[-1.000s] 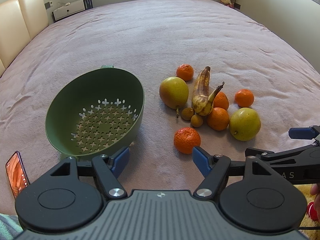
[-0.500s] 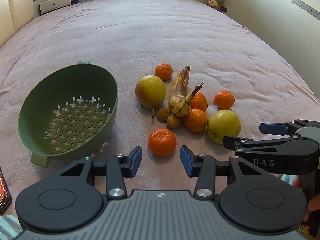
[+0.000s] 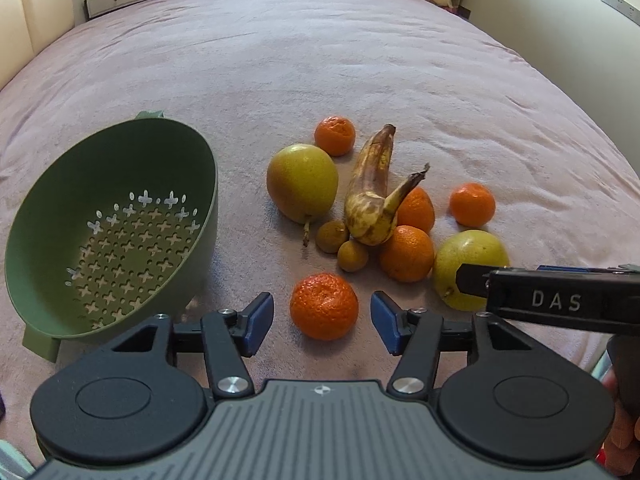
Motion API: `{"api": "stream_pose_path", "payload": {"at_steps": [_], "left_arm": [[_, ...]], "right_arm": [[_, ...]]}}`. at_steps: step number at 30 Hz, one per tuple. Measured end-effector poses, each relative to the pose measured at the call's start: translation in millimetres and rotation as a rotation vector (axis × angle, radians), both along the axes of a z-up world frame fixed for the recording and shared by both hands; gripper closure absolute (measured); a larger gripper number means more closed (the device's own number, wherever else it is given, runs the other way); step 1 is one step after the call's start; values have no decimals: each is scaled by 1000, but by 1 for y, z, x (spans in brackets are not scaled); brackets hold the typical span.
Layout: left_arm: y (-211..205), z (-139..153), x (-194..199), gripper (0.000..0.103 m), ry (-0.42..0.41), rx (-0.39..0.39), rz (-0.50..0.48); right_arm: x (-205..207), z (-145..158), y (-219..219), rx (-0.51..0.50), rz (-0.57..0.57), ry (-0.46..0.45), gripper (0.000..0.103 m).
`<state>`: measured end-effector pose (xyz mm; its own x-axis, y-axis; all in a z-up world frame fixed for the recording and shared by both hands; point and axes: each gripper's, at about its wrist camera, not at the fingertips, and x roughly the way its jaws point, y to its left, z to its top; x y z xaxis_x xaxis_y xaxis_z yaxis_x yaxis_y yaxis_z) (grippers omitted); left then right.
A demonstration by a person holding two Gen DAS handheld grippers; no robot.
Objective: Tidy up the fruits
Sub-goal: 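Grasp a tangerine with the left tool while the right tool grasps a yellow-green pear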
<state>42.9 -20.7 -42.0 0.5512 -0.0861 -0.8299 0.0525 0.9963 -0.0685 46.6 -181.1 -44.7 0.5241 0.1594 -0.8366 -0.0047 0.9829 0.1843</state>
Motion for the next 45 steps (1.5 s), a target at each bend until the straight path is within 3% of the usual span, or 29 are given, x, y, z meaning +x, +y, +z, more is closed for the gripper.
{"api": "stream_pose_path", "payload": {"at_steps": [27,33,45], "left_arm": [[7,-35,25,36,52,-89,18],[7,-36,25,49,62,-92,9],[5,-29,20,51,29,-69,-12]], "right_arm": [[33,-32,-19,238,-172,94,22],[33,-38,-19,247,-174,122,34],[27,-35,-18,223,-144,90,37]]}}
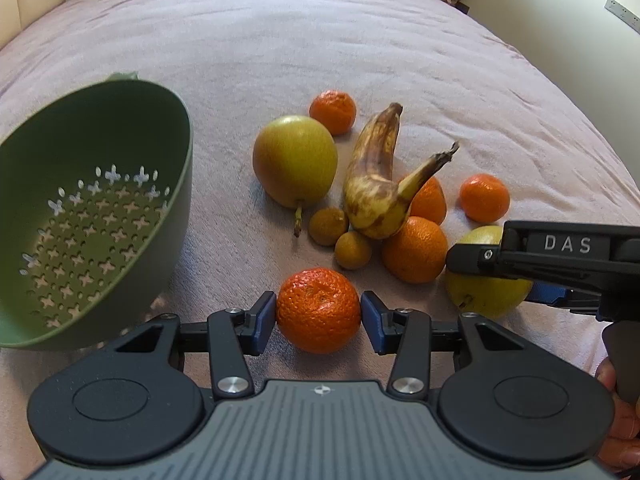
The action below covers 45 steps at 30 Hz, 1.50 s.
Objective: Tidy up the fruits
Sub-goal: 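Grasp a tangerine with the left tool while the right tool grasps a yellow-green pear, then carry the tangerine and pear over the green colander with both tools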
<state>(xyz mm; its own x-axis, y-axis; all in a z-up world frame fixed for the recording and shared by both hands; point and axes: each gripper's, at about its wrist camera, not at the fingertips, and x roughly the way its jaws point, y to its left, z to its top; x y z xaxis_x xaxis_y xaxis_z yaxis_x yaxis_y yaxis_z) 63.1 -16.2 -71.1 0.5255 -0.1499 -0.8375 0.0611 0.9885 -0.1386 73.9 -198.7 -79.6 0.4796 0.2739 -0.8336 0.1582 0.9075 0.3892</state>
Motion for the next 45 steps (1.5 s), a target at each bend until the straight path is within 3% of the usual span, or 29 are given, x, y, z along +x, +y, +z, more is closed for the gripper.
{"api": "stream_pose_path", "payload": {"at_steps": [8,19,29,39,45], "left_arm": [[-3,21,-11,51,-60,1,-32],[4,55,-26,51,-122,5,-30],[26,86,-36,51,-136,15,-5],[67,104,-33,52,-114,40,96],[92,110,-18,52,-46,53,143]], "right_arm": [[-7,11,1,-51,10,-17,37],[-21,40,19,-96,111,-118,37],[-40,66,55,-139,302,-204,38],[-46,95,96,-159,486,-272,38],[-40,114,130,-233,690,-321,38]]}}
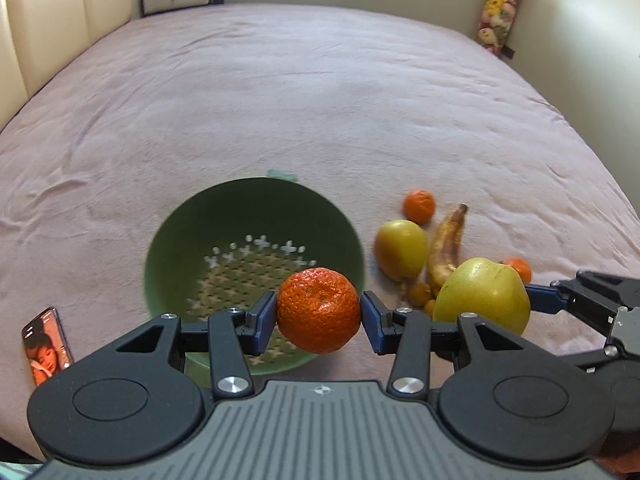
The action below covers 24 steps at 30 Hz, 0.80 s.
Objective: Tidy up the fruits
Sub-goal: 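Carry the tangerine and pear over the green colander with both tools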
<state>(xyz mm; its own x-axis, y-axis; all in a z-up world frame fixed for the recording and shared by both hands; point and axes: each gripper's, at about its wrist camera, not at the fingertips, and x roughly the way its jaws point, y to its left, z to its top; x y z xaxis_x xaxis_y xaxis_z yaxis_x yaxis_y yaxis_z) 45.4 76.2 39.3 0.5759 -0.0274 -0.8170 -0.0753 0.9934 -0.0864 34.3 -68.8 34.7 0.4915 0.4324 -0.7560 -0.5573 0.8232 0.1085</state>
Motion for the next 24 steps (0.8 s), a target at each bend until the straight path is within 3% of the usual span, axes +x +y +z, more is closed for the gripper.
{"api": "stream_pose_path", "payload": {"at_steps": [7,15,24], "left_arm": [[13,4,22,52,55,26,-24],[38,-25,39,52,95,-13,48],[52,-54,50,52,177,14,94]], "right_arm": [[27,9,35,-129,231,-79,38],[49,-5,76,-203,425,-186,38],[67,-38,102,-231,509,-121,38]]}}
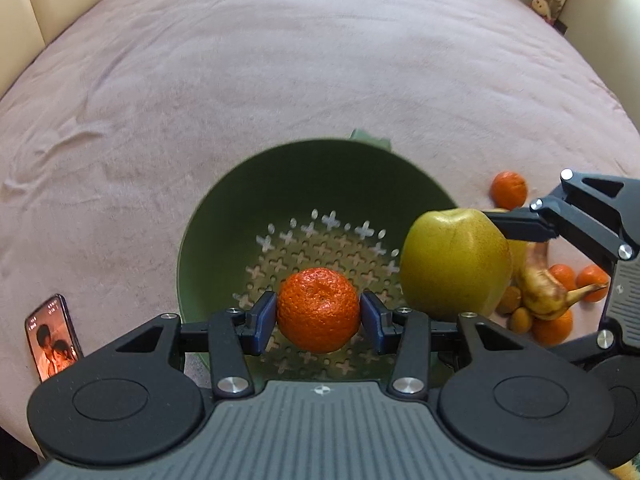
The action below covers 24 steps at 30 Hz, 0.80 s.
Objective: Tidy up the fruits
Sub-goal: 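Carry the tangerine and pear over the green colander with both tools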
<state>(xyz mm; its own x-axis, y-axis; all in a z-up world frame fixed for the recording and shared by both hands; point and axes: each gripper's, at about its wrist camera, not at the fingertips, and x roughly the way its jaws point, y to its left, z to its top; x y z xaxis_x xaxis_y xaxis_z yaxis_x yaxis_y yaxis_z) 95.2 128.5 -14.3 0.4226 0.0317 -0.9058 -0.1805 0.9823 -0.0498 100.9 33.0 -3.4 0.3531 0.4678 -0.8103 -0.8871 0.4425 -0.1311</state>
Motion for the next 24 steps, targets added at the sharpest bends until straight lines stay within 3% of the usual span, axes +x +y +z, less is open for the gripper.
{"api": "stream_pose_path", "payload": {"at_steps": [12,24], "left_arm": [[10,-31,9,52,81,14,33],[9,-40,13,52,97,84,12]], "right_arm": [[17,-36,24,-87,59,41,38],[14,-46,31,-139,99,22,38]]}}
